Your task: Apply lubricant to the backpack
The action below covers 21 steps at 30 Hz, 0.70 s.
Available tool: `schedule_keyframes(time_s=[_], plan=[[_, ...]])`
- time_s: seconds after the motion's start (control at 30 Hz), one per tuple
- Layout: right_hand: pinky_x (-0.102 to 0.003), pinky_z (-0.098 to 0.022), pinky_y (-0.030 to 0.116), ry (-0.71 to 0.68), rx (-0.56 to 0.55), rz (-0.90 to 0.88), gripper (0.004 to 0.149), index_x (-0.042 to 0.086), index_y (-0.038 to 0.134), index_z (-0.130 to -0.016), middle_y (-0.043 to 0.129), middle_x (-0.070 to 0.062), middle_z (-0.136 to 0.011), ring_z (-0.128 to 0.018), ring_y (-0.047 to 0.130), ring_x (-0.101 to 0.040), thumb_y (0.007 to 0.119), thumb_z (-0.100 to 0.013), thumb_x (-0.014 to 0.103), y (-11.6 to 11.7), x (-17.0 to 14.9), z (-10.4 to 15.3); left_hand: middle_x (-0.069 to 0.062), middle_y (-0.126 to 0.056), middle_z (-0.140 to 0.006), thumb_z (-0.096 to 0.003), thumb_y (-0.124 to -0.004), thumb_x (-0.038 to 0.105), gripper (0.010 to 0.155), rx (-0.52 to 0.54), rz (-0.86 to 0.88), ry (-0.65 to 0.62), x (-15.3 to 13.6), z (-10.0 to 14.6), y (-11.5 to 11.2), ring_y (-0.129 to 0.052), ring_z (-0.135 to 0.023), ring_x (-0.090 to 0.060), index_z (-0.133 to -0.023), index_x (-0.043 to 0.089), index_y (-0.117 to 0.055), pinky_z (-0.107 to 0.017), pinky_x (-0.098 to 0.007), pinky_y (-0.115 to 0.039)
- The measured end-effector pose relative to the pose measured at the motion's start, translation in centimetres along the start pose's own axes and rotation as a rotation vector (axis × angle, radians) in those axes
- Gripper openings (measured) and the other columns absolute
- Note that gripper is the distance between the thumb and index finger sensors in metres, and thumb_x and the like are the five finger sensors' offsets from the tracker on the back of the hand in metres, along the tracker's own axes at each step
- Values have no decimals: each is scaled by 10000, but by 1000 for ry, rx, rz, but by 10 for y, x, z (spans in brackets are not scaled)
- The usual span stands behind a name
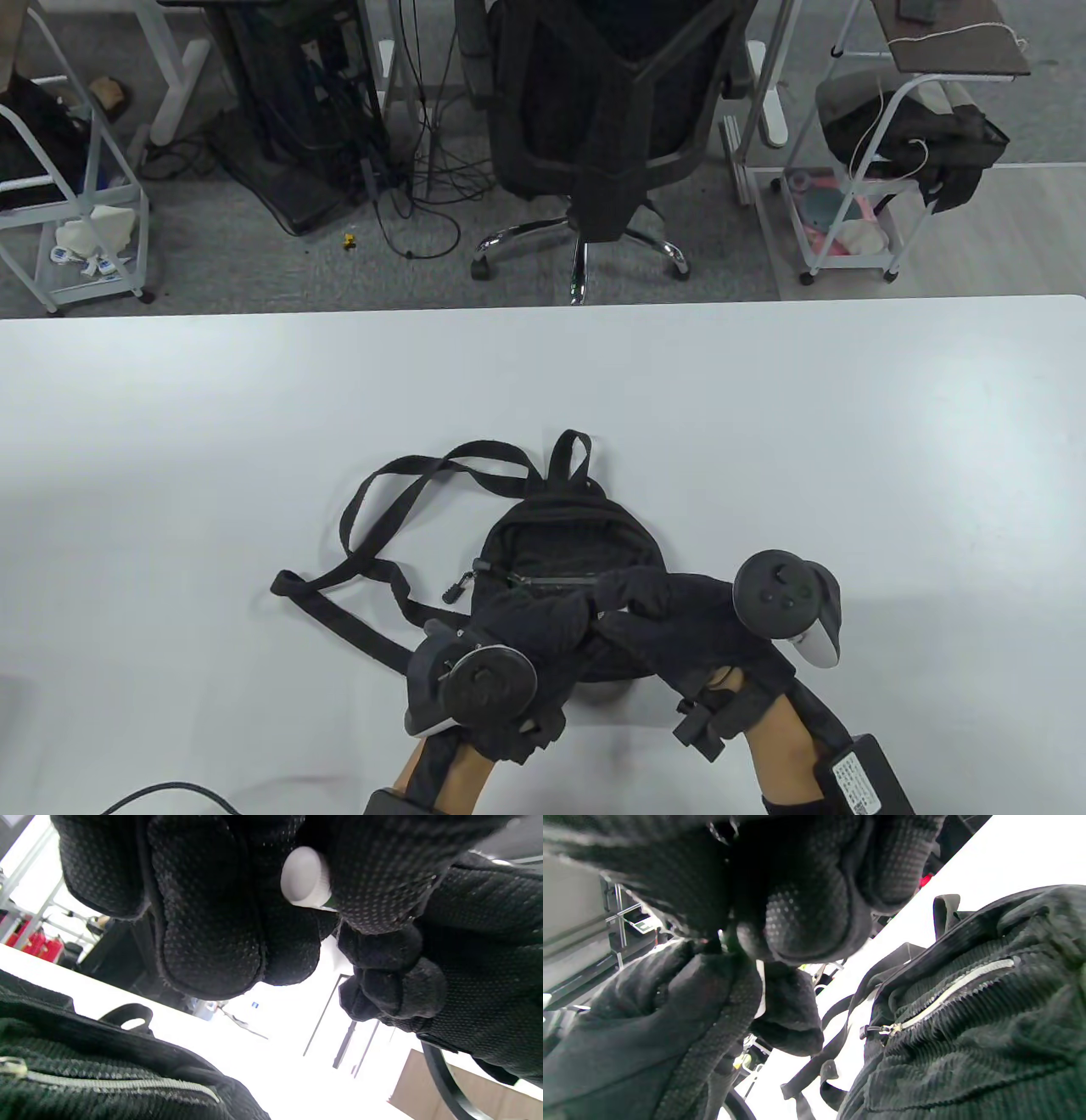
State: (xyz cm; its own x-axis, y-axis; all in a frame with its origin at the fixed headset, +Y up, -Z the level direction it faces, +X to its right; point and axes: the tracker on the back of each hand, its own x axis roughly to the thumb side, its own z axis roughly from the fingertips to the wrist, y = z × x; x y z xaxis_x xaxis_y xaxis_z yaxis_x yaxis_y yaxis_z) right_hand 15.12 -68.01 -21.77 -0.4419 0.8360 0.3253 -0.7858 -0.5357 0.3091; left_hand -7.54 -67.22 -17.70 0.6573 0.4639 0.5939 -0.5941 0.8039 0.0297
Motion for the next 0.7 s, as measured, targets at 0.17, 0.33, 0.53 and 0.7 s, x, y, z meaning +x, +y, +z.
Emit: schedule_keyframes(time_s=[0.17, 0.33, 0.53, 0.7], plan=[[-329, -596, 870, -25, -3, -28, 409, 388, 813, -871, 983, 44, -678, -422, 1089, -88, 923, -497, 511, -2, -5, 1, -115, -1079, -612, -417, -879, 444, 543, -41, 92, 17, -5, -4, -1, -1162, -415, -286, -793, 61, -960, -527, -636, -854], [-314, -607, 862, -109, -28, -33, 402, 405, 813, -861, 978, 40, -648, -385, 1064, -76, 921, -490, 516, -1, 5, 4, -120, -1074, -617, -421, -878, 440, 541, -96, 280, 24, -14, -3, 6, -1156, -423, -303, -797, 58, -957, -534, -647, -848], [-306, -609, 866, -79, -158, -57, 400, 413, 819, -841, 978, 56, -637, -373, 1060, -69, 931, -469, 508, -24, -3, 9, -126, -1070, -622, -424, -874, 434, 541, -205, 310, 37, -31, -7, -1, -1152, -428, -306, -801, 53, -953, -543, -650, -842], [-373, -549, 862, -27, -289, -143, 409, 380, 836, -856, 993, 37, -621, -347, 1068, -106, 929, -480, 510, -70, -21, 24, -122, -1045, -687, -445, -889, 427, 541, -159, 383, 149, -59, -11, 4, -1143, -487, -321, -864, 86, -911, -549, -677, -822]])
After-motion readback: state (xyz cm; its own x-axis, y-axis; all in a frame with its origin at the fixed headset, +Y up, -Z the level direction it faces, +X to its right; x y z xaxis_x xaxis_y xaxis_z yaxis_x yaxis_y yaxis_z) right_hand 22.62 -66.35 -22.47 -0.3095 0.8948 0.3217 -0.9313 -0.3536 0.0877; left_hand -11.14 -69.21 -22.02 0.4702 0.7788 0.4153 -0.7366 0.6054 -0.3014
